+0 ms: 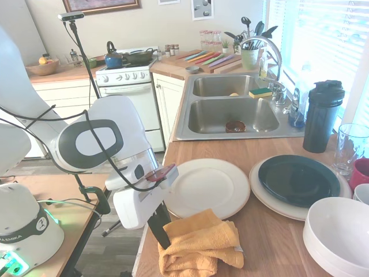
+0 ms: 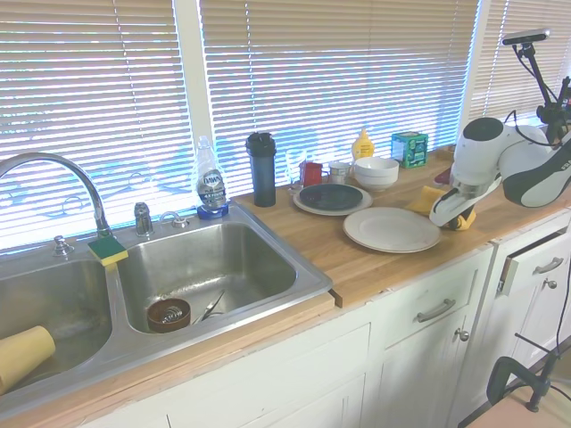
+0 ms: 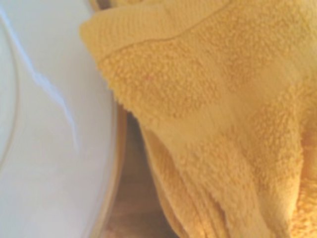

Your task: Wipe the white plate in clockwise motion

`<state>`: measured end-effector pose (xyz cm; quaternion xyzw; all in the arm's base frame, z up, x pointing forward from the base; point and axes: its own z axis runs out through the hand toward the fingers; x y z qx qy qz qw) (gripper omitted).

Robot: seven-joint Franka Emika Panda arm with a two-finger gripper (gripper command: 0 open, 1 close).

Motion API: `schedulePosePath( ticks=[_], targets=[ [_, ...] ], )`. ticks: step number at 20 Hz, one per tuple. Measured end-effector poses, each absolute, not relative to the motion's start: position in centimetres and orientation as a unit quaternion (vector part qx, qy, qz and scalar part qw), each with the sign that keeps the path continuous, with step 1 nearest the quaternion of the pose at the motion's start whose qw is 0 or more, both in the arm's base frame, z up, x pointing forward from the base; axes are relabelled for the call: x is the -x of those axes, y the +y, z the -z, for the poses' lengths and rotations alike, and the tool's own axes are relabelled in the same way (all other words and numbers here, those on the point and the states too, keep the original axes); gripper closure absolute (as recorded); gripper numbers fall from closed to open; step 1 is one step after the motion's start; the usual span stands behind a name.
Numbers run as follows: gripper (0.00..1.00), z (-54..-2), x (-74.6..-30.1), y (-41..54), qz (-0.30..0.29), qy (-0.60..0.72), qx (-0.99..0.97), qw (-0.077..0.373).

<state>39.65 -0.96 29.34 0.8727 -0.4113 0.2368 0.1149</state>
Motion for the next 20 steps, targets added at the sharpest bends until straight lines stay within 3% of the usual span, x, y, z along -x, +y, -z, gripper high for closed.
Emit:
schedulePosePath(
  ticks=[10,20],
  targets=[
    [1.0,-30.2,-40.9,-3.0,-0.215,-0.487,-0.843,0.068],
    [1.0,-33.4,-46.2,-2.2,-0.203,-0.509,-0.836,0.017]
  ],
)
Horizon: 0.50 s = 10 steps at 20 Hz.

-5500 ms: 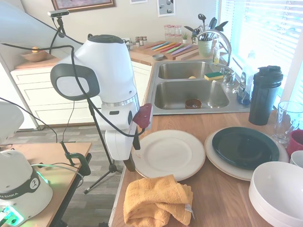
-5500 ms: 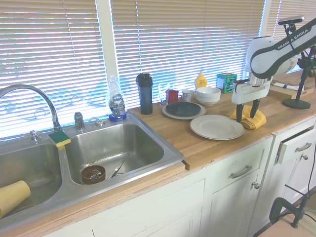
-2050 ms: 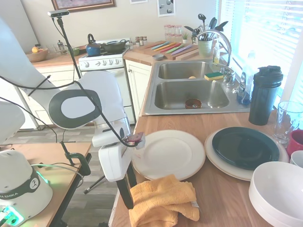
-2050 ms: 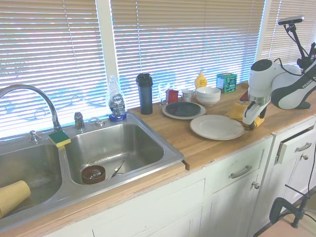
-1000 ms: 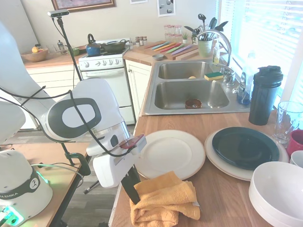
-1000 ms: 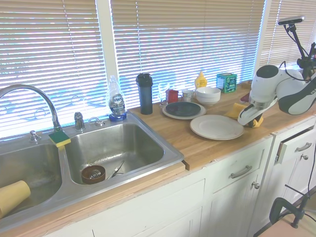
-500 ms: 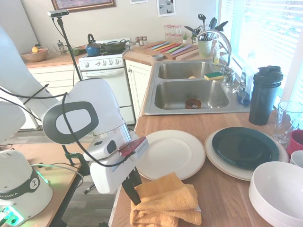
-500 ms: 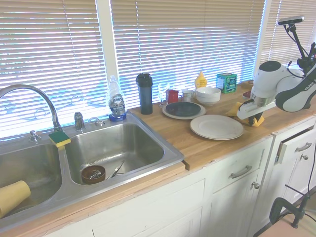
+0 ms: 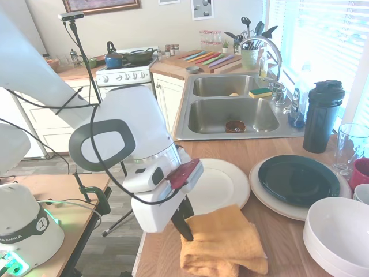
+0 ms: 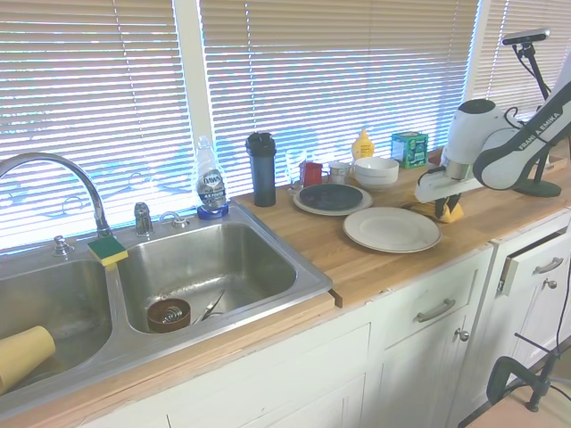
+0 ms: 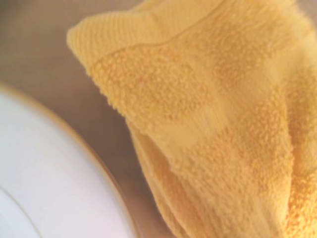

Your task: Wipe the white plate in clockwise motion

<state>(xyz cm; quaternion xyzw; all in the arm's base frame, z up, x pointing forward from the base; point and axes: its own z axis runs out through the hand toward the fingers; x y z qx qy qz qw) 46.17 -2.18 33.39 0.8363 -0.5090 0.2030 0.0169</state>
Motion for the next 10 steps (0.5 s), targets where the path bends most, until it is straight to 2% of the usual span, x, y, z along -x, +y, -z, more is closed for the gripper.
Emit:
schedulePosePath(
  ticks=[10],
  targets=[
    [1.0,-40.2,-50.6,1.8,-0.227,-0.501,-0.835,-0.018]
  ],
)
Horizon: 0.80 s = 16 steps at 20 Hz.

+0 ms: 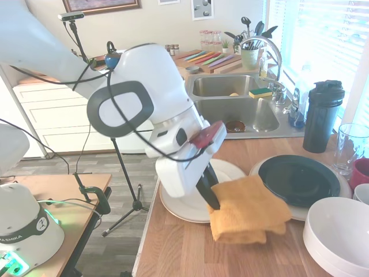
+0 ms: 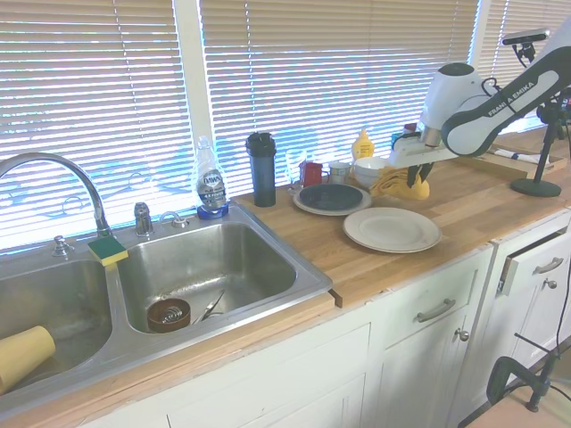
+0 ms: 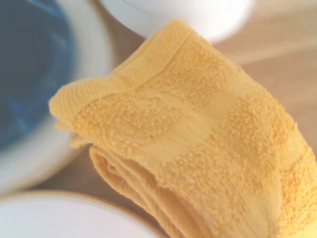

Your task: Wipe the white plate in clockwise motion

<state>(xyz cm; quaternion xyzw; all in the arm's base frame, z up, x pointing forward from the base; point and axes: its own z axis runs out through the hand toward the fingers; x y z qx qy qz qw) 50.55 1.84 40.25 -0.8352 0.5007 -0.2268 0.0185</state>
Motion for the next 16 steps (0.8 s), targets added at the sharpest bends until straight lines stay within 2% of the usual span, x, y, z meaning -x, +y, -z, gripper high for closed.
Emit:
schedulePosePath(
  ticks=[5,16],
  targets=[
    [1.0,-41.2,-50.9,5.1,0.211,0.499,0.84,0.037],
    [1.0,-38.7,-47.9,11.5,0.155,0.467,0.869,0.049]
  ],
)
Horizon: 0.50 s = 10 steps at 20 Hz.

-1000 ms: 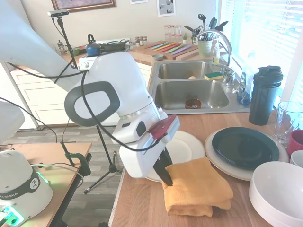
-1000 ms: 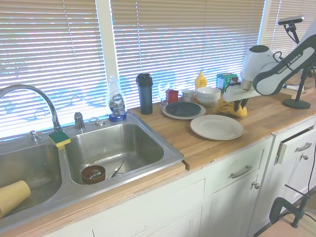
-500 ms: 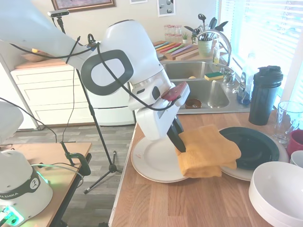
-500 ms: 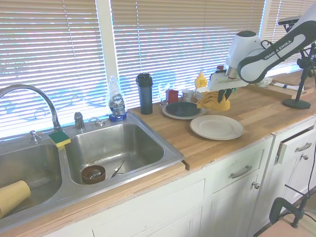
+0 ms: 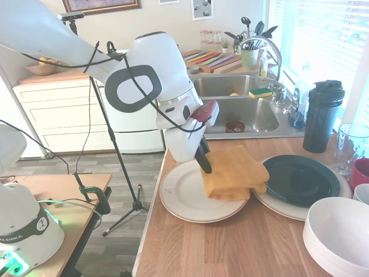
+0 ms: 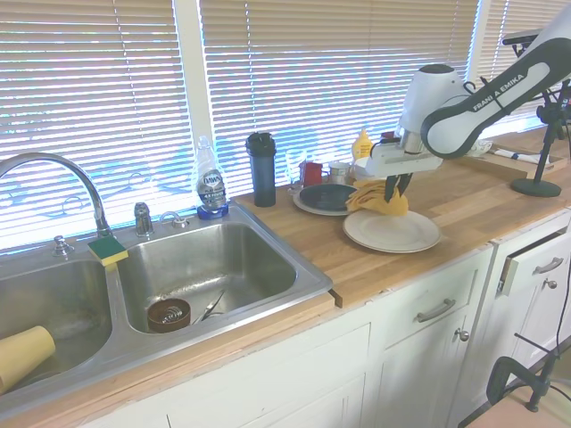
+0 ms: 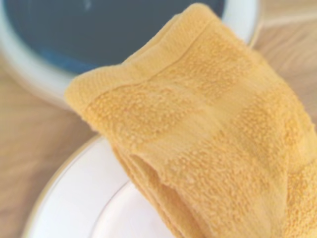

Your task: Wipe the white plate in clockwise motion

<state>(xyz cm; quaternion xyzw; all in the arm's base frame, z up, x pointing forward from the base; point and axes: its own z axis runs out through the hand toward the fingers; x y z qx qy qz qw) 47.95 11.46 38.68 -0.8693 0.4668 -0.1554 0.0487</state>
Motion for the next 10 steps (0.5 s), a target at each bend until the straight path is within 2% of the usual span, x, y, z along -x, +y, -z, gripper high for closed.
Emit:
schedulePosePath(
  ticks=[10],
  targets=[
    [1.0,-37.6,-44.3,13.3,0.126,0.46,0.878,0.039]
  ],
)
